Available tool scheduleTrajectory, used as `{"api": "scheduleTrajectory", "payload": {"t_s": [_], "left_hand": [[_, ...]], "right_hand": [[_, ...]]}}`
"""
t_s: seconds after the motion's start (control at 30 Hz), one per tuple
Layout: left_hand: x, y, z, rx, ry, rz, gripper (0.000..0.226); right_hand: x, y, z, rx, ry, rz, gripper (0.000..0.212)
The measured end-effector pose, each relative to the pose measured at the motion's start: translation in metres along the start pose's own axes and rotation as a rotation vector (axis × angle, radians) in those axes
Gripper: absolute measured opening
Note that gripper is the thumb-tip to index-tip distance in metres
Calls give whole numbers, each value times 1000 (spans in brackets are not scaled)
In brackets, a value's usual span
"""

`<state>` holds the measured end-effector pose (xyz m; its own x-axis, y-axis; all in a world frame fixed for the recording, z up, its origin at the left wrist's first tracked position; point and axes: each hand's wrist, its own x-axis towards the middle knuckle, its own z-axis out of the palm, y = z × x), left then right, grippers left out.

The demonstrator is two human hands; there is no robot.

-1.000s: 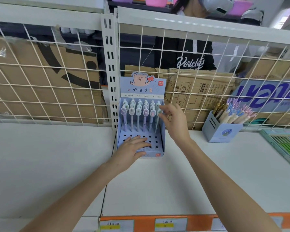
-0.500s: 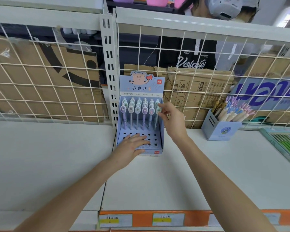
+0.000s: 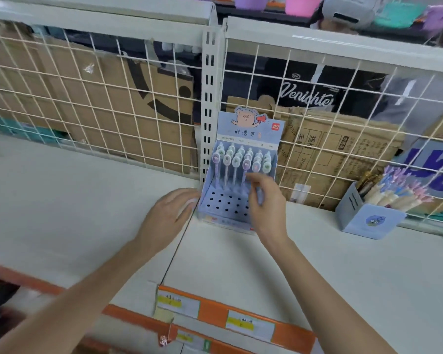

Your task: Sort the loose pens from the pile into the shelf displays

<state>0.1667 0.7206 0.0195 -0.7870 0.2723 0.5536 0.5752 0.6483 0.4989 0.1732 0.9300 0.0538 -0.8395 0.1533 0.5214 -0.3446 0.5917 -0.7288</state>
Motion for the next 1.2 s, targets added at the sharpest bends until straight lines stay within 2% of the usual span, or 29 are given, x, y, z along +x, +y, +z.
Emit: {"api": "scheduleTrajectory", "payload": {"t_s": [0.07,0.13,0.3,0.4,0.6,0.9,0.97,1.03,1.2], "left_hand": [[-18,-3,-18,101,132,-95,38],[-43,-10,-37,209,194,-210,39],[-108,-30,-89,518,145,-419,40],[-135,-38,-121,609,139,-458,37],[-162,-68,-168,731,167,-466,38],[-194,-177,-254,897,87,-275,38],[-199,-204,-276,929,81,-265,31],[-203,-225,-298,910,79,-261,24],[-200,-260,-347,829,111,-293,29]], "right_hand": [[-10,-14,23,12,-126,-78,33],[-21,-28,49,32,-238,-122,38],[-52,-65,116,-91,-640,-238,52],[-66,-90,146,-191,-764,-333,52],[-81,-131,198,-219,-853,-430,52],[-90,-207,316,-259,-797,-385,50],[-91,-224,344,-247,-792,-368,49],[-88,-239,369,-223,-773,-337,48],[-79,-275,422,-214,-745,-303,48]]}}
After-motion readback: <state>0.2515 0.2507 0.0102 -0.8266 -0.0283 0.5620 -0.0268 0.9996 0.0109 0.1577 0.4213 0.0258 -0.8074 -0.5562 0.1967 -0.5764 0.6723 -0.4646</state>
